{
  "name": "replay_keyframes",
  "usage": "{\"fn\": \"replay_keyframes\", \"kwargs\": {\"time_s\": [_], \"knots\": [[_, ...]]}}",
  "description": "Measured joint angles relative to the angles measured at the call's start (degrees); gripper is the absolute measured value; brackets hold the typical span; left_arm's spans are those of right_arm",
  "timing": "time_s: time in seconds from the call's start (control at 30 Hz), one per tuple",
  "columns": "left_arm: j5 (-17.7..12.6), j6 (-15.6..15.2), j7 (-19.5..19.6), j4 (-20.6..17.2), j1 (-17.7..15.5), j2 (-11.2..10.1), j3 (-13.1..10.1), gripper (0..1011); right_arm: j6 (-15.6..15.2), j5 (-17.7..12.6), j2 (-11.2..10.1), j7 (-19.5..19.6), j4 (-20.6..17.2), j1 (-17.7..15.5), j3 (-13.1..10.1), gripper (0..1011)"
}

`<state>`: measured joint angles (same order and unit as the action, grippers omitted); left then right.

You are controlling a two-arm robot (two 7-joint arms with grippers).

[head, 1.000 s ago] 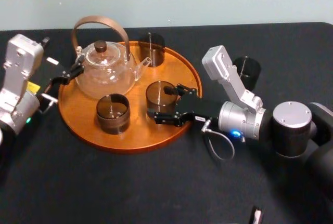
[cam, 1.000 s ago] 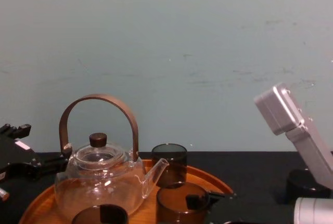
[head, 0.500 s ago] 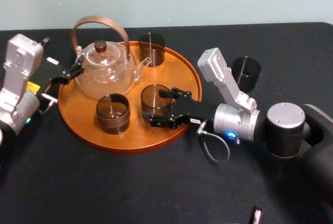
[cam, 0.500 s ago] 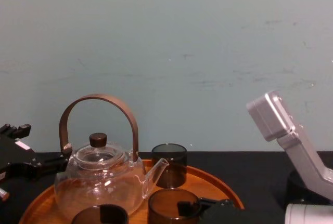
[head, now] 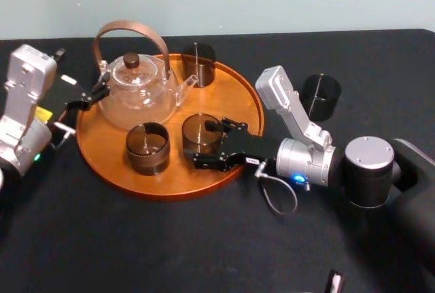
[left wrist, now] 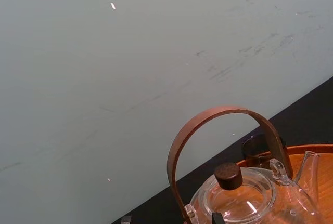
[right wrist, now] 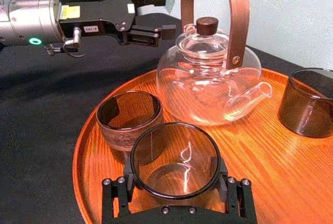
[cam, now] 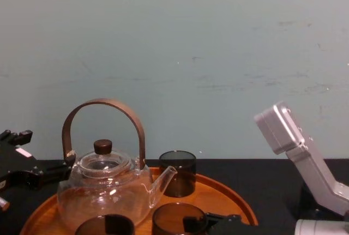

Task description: Pick up the glass from the table and place it on the tray.

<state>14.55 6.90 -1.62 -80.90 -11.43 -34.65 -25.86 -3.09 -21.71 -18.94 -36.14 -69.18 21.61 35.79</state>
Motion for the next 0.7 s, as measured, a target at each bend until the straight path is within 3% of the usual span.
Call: {"fn": "replay_keyframes", "kwargs": {"time_s": [0.43, 0.6, 0.7], "knots": [[0.0, 0.0, 0.0, 0.0, 0.0, 0.0, 0.0, 1001, -0.04, 0.01, -0.01, 0.05, -0.02, -0.01, 0.01, 908], [0.0, 0.0, 0.0, 0.0, 0.0, 0.0, 0.0, 1001, -0.04, -0.01, -0.01, 0.05, -0.03, -0.01, -0.01, 1002], [0.0, 0.0, 0.0, 0.0, 0.0, 0.0, 0.0, 1001, -0.04, -0.02, -0.01, 0.05, -0.03, -0.01, -0.03, 1002]]}}
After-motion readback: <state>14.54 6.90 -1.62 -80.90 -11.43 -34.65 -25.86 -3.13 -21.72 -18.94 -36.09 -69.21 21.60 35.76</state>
